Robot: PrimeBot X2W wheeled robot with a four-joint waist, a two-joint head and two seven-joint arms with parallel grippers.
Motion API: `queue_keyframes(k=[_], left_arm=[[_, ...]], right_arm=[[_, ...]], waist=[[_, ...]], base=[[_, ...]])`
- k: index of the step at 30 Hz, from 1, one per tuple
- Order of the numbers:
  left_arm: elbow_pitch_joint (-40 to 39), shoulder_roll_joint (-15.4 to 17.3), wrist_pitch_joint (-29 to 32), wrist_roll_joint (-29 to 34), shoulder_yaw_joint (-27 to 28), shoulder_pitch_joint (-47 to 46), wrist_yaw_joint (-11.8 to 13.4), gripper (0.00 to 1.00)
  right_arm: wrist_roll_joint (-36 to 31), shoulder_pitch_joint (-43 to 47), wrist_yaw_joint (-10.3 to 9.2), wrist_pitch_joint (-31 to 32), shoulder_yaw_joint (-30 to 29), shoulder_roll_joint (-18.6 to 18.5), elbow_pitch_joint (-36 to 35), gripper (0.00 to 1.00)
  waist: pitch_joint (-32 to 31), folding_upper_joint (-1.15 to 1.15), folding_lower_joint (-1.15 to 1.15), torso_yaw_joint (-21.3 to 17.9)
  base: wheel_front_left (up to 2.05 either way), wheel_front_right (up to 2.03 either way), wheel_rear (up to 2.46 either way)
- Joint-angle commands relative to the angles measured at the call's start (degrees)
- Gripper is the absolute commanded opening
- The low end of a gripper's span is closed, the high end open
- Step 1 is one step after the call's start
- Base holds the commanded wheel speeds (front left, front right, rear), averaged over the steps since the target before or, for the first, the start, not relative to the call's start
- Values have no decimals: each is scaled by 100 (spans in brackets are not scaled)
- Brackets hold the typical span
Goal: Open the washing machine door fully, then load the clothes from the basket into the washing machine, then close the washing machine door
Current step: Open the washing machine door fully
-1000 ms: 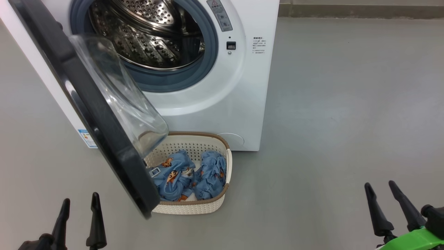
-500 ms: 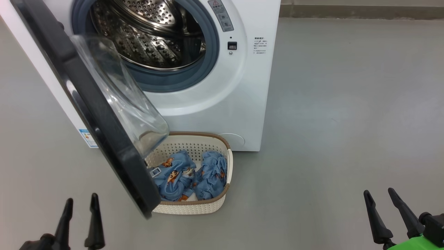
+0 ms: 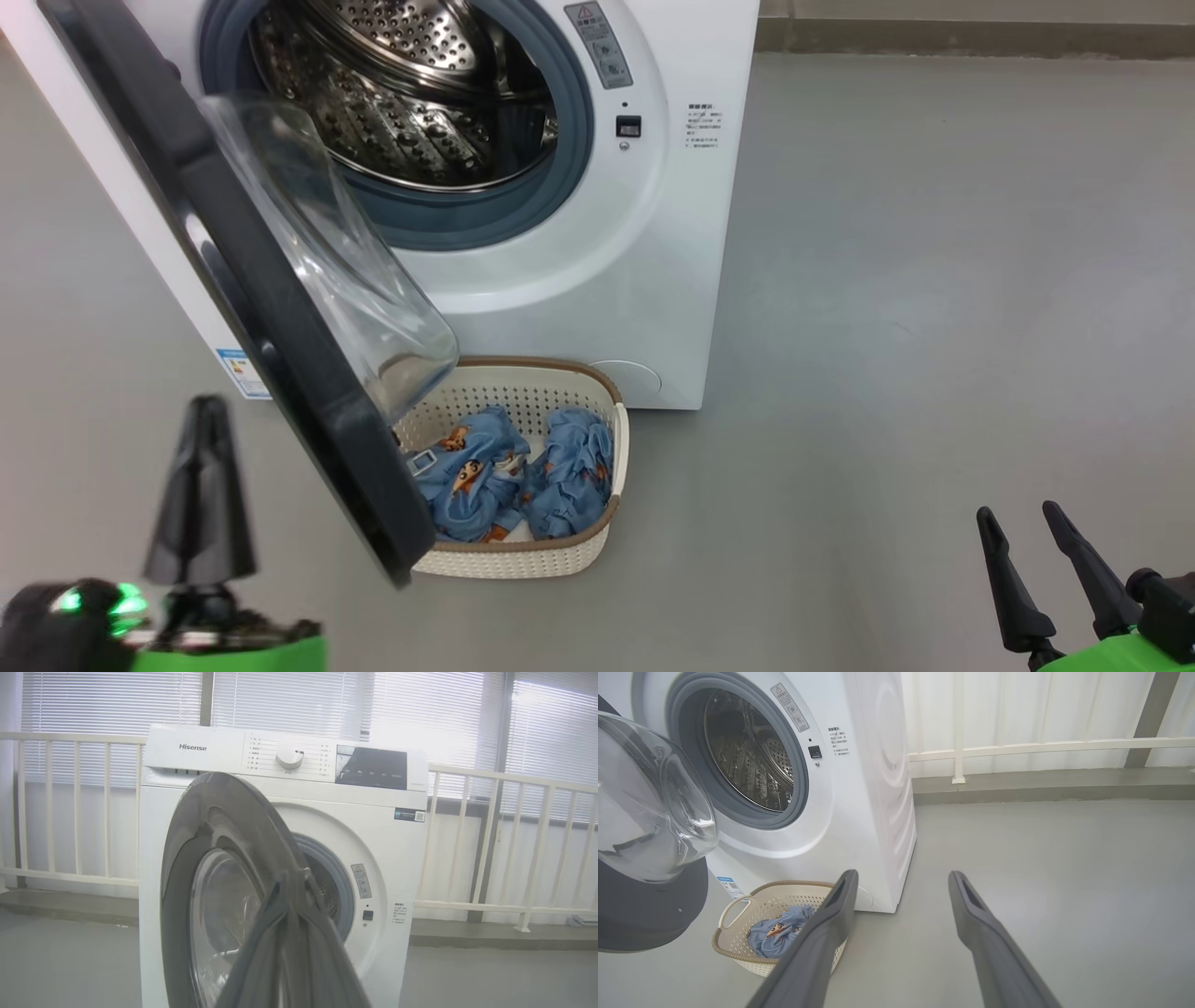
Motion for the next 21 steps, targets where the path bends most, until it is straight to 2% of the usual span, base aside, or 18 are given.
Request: queue_keyframes(k=[1,3,4,5,9,13,21], left_arm=[[-468,31,32,118,-116,-206,2,0],[-745,10,189,142,-477,-203,2,0],[-745,10,189,142,-477,-203,2,0],[-920,-10,377,150,-864,-195,2,0],[-929,-46,555,90,-1284,-194,2,0],[-519,-84,630,-47,-1535,-234,23,0],[614,-116,437,-379,-1598,-473,52,0]], right_arm=[[-87,-50,42,-70,92,-144,-154,100],[-100,-57,42,-70,89,-139,-166,100],[-100,-57,42,-70,89,-139,-166,100],[-113,-73,42,-70,98,-133,-178,100],[-124,-106,42,-70,107,-120,-189,100],[-132,-137,42,-70,137,-107,-199,100],[-145,-161,42,-70,128,-121,-217,100]], waist=[[14,0,0,-4],[32,0,0,-9],[32,0,0,-9],[60,0,0,-22],[102,0,0,-42],[148,0,0,-81],[205,0,0,-133]], base=[[0,0,0],[0,0,0],[0,0,0],[0,0,0],[0,0,0],[0,0,0],[0,0,0]])
